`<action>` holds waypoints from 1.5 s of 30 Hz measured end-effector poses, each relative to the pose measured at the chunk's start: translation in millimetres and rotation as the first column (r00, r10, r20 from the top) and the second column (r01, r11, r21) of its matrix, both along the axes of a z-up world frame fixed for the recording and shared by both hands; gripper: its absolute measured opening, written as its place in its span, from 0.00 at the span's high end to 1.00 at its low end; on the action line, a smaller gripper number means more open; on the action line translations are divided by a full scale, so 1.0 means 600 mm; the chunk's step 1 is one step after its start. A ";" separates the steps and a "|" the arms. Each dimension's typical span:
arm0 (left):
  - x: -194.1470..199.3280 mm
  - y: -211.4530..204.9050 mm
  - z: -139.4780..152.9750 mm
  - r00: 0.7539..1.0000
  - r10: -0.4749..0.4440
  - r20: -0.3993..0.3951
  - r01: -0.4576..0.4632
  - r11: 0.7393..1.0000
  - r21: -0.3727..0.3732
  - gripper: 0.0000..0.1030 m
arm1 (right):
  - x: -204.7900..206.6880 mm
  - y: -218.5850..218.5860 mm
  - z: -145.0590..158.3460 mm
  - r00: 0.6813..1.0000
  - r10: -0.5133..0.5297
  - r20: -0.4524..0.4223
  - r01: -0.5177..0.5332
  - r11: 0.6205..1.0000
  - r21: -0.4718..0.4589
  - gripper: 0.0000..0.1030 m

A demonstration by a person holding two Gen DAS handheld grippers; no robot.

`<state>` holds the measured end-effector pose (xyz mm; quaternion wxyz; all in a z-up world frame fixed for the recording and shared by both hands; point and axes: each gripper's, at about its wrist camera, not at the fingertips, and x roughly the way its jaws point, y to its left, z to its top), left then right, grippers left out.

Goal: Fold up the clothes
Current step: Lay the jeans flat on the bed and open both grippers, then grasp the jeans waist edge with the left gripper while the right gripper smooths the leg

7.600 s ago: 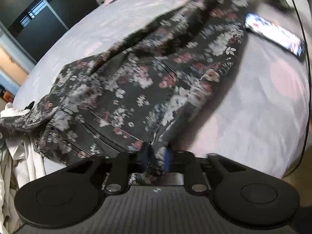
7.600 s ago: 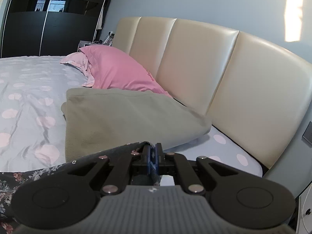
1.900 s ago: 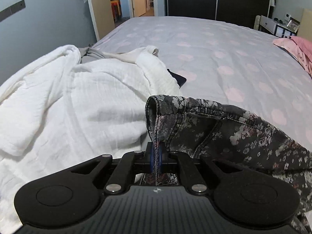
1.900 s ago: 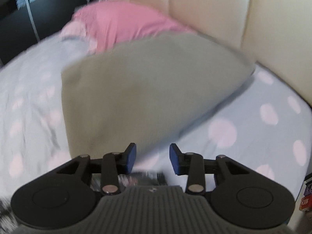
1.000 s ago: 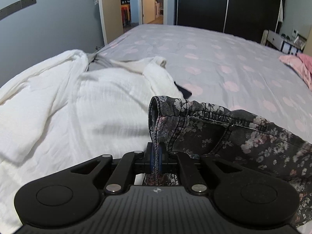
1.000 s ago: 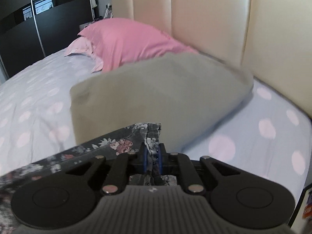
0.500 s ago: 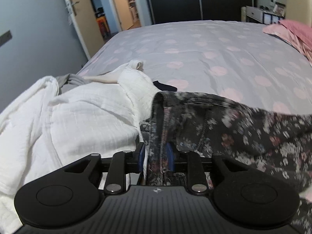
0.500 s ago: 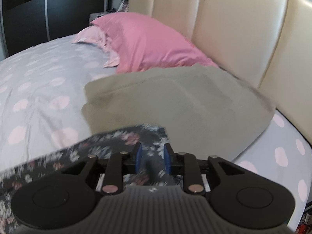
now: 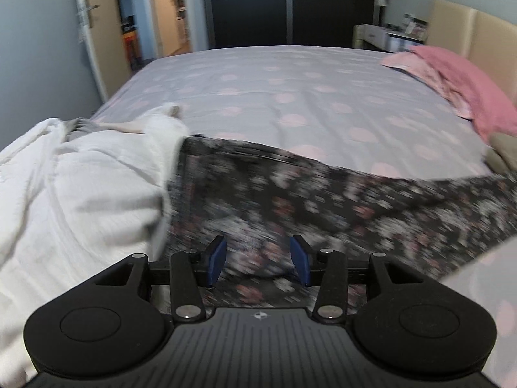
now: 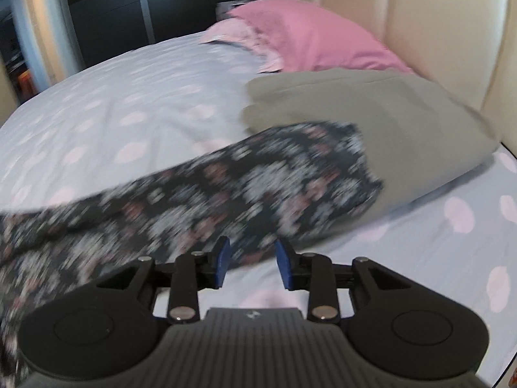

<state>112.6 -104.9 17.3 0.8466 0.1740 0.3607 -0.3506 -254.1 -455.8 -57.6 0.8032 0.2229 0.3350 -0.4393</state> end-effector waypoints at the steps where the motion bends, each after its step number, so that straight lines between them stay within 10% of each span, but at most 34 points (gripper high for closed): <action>1: -0.016 -0.002 -0.001 1.000 -0.021 -0.007 0.021 1.000 -0.002 0.59 | 0.002 0.022 -0.004 1.000 0.023 -0.001 -0.023 1.000 -0.002 0.64; 11: -0.169 -0.006 -0.028 0.985 -0.142 -0.095 0.142 0.990 -0.002 0.53 | 0.050 0.224 -0.059 0.968 0.247 -0.036 -0.245 0.968 0.053 0.63; 20: -0.237 -0.004 -0.083 0.966 -0.067 -0.250 0.051 0.996 -0.069 0.53 | 0.101 0.348 -0.101 0.939 0.340 0.056 -0.344 0.923 0.173 0.61; 36: -0.239 -0.052 -0.136 0.926 -0.041 -0.376 0.018 0.998 -0.064 0.42 | 0.179 0.469 -0.142 0.827 0.562 -0.010 -0.562 0.827 0.023 0.66; 45: -0.237 -0.053 -0.156 0.938 -0.039 -0.345 0.042 0.999 0.000 0.88 | 0.190 0.490 -0.137 0.795 0.606 -0.016 -0.607 0.795 -0.013 0.66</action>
